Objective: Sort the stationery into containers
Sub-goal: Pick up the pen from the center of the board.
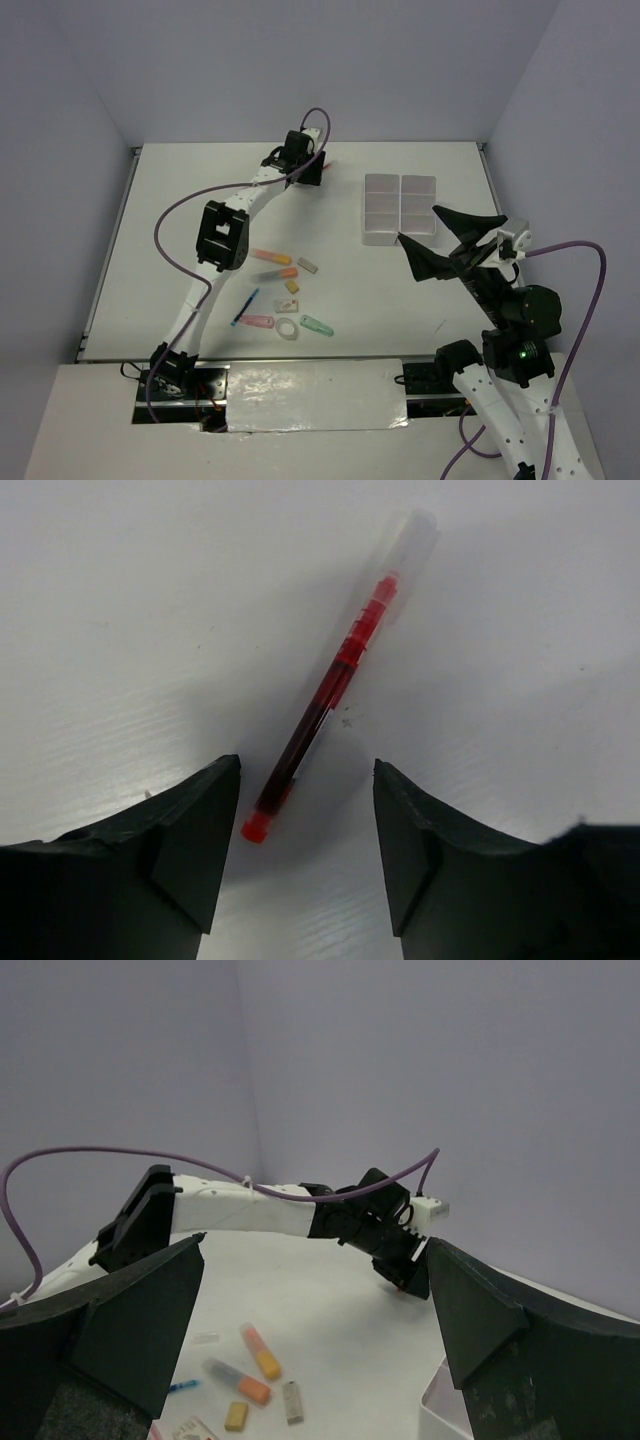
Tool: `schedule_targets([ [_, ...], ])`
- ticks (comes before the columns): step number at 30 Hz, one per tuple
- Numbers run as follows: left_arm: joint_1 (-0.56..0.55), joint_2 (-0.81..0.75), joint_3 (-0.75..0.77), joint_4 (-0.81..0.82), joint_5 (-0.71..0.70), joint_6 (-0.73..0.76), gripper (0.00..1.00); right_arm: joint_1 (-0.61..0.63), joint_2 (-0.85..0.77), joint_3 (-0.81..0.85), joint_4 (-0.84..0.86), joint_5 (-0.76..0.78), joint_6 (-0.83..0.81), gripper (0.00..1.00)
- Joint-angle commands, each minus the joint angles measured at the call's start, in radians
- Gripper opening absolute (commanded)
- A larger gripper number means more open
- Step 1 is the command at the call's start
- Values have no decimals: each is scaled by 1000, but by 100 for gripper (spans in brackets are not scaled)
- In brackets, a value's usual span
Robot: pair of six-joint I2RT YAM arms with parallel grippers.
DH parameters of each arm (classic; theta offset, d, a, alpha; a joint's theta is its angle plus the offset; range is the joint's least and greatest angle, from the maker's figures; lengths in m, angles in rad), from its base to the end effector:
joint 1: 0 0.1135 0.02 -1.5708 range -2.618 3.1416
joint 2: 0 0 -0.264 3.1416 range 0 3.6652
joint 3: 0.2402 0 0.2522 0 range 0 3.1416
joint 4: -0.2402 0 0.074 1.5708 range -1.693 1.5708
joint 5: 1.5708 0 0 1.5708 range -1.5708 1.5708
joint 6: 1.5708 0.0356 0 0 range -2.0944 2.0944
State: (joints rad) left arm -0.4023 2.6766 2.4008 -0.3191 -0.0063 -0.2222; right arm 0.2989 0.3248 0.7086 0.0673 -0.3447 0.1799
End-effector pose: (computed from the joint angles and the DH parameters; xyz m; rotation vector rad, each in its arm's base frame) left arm 0.5511 -0.2342 0.1615 0.1930 2.1784 -0.3500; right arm 0.0645 0.0325 0.3920 -0.3794 1.1060 0.6168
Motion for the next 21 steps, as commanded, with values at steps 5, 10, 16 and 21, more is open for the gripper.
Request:
schedule_targets([
  [5,-20,42,40,-166,-50,70,56,0,-10,-8,32,3,7,100],
  [10,-32,48,51,-183,-46,95,46,3,-13,-8,32,4,7,100],
  [16,-32,54,63,-189,-34,103,26,3,-30,-14,35,13,7,100],
  [21,-36,52,57,-199,-40,101,11,5,-30,-17,38,13,6,100],
])
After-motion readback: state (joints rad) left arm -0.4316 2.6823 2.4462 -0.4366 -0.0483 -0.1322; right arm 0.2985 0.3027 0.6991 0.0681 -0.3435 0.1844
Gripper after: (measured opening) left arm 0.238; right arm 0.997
